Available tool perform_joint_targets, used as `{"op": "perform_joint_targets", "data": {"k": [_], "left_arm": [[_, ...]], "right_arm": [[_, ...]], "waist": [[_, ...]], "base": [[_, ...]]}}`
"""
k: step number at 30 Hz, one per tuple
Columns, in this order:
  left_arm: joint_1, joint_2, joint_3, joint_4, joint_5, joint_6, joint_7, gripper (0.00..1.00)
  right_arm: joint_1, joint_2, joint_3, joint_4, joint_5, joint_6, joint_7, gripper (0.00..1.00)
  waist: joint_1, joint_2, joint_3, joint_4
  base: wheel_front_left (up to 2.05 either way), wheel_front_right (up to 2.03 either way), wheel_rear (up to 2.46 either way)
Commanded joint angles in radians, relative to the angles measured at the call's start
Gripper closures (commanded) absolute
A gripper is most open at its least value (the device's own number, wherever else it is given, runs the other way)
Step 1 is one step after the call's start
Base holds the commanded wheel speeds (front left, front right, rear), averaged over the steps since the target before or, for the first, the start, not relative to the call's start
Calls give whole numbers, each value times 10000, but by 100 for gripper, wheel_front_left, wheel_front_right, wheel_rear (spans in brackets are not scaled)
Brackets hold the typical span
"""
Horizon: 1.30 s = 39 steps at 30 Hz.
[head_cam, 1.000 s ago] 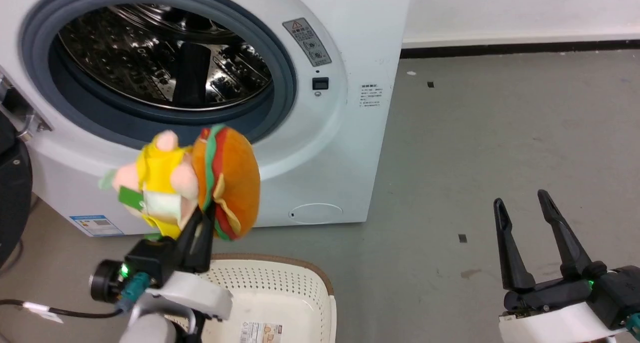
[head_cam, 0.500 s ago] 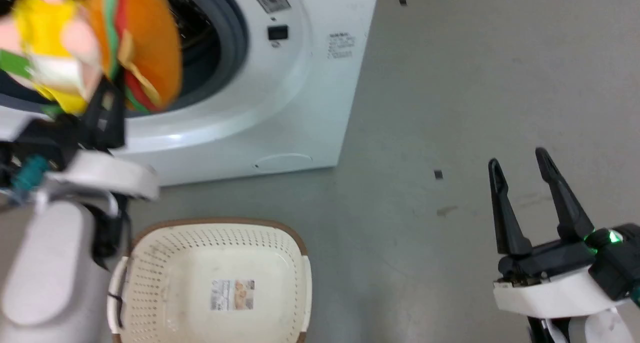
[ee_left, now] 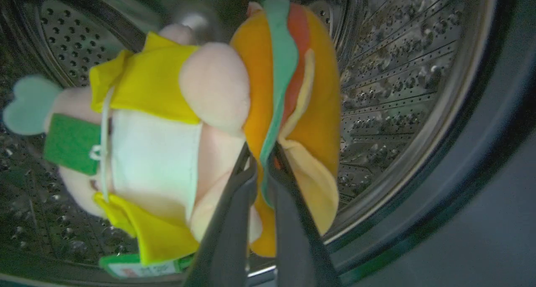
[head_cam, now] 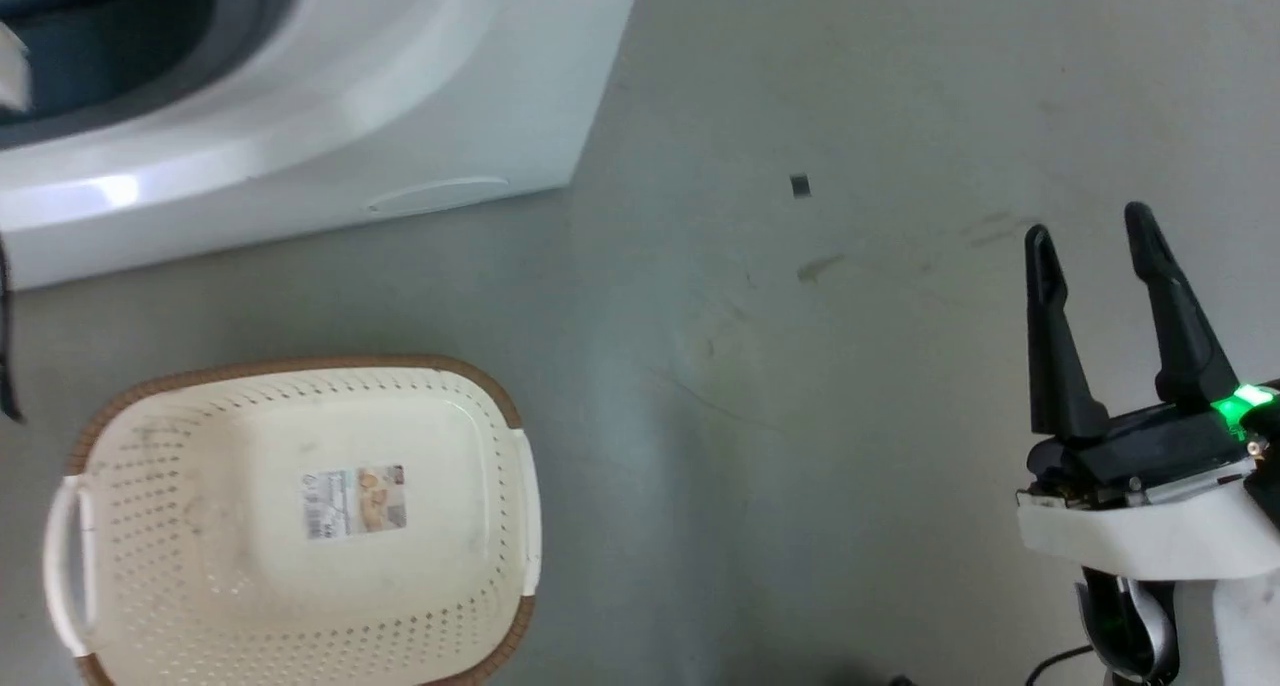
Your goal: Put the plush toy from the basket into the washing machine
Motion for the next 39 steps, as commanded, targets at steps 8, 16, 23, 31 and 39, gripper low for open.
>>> {"op": "perform_joint_targets", "data": {"k": [8,16,23,31,39], "left_arm": [[-2836,495,-399,1647,248,-331,1280,100],[-4055,655,-722,3572,285,-486,2354,100],[-4312,570,-994,4370,371,-539,1867,88],[-3901,200,-1178,5169,355,-411,564,0],[-2468,-840,-1319,5739,-45,-513,-1390,0]], "right_arm": [[-512,11,153,32,284,4,-44,0],[-698,11,249,10,450,4,-44,0],[-804,11,-27,95,531,4,-44,0],[-793,11,-158,218,187,4,-44,0],[-227,11,-372,408,-505,4,-44,0]], "waist": [[-2,0,1425,-628],[-2,0,1817,-741],[-2,0,1812,-637],[-2,0,939,-222],[-2,0,-870,707]], "base": [[0,0,0],[0,0,0],[0,0,0],[0,0,0],[0,0,0]]}}
